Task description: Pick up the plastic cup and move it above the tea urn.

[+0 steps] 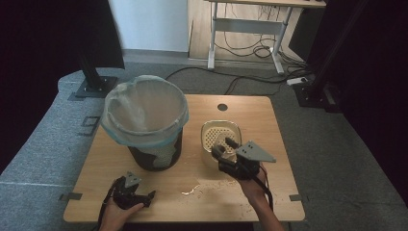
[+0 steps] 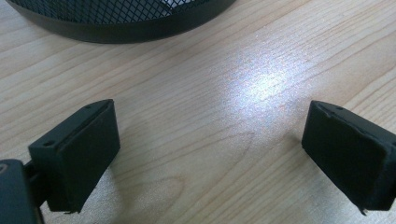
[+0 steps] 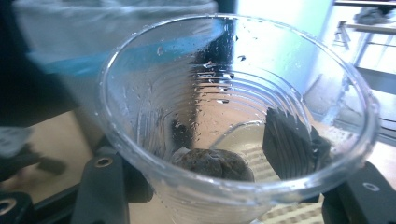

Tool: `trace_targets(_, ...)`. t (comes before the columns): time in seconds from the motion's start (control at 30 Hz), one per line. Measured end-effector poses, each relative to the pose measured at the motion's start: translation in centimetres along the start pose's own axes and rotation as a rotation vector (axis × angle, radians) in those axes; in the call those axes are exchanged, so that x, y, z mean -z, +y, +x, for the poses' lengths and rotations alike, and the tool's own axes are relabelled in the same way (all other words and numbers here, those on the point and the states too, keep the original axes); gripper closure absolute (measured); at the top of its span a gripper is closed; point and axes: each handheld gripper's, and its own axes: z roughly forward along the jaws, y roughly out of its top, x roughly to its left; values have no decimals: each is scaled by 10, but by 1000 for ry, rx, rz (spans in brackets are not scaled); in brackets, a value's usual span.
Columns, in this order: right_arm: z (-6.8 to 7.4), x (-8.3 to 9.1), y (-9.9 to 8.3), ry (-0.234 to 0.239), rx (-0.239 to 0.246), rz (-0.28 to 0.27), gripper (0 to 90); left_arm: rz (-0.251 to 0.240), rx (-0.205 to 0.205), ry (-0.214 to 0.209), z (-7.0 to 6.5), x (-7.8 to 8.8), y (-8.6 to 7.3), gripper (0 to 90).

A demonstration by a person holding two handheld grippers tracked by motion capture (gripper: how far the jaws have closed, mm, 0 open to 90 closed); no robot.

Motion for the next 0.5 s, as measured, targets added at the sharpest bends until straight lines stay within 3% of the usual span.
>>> trace_targets(0.03,-9,-3,5,-26,0,1,392,0,0,0,0,0,0,38)
trace_targets(0.27,-38,-18,16,-91,-6,33,392,0,0,0,0,0,0,38)
trace_targets(0.5,-54,-33,18,-118,-25,56,392,0,1,0,0,0,0,38)
